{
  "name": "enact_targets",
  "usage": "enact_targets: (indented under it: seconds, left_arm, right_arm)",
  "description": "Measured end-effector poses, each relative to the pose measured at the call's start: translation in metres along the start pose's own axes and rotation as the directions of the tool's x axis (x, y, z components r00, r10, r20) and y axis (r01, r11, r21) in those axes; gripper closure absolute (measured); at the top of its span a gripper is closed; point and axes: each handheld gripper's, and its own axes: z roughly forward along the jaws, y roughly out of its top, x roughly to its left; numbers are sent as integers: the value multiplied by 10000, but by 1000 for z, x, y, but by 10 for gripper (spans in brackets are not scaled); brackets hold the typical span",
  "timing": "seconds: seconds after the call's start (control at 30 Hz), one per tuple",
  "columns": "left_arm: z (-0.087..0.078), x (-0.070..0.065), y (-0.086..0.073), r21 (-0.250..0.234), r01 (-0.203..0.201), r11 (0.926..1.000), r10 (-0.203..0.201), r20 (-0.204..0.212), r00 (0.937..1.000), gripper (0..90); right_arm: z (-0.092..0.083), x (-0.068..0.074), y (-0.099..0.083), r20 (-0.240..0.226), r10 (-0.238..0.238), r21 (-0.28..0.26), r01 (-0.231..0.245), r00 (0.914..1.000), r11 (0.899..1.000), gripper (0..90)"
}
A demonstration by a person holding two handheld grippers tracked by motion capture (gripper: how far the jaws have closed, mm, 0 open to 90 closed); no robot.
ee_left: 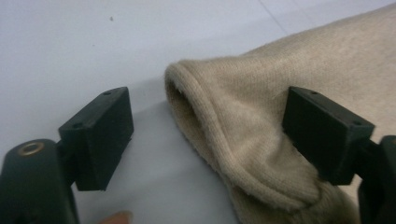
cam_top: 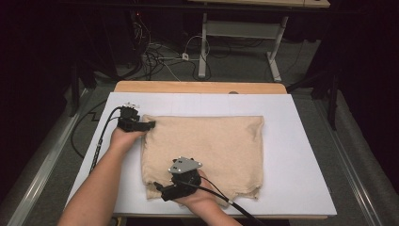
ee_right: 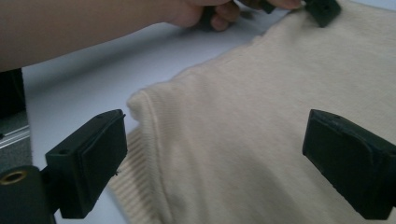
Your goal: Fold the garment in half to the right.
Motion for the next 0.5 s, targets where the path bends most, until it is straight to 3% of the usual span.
enact_targets:
  seconds: [0.07, 0.13, 0.3, 0.37, 0.5]
  left_arm:
    - [1, -3, -1, 6, -51, 10000, 52, -267, 9996, 186]
    - [0, -6, -2, -50, -240, 9997, 238, -354, 9991, 269]
    - [-2, -8, -8, -435, -368, 9984, 372, 89, 9993, 573]
    - [-3, -8, -10, -500, -470, 9976, 483, 249, 9985, 698]
    - [-3, -10, -11, -564, -609, 9966, 620, 192, 9979, 751]
  right_arm:
    - [4, 6, 1, -98, 3, 59, -2, 10000, 10000, 90]
    - [8, 11, 1, -253, -7, 130, 10, 9997, 9999, 124]
    - [15, 21, -3, -468, -86, 600, 114, 9989, 9981, 192]
    - [19, 24, -4, -585, -209, 883, 260, 9981, 9958, 264]
    - [27, 33, 1, -669, -530, 1241, 611, 9963, 9904, 273]
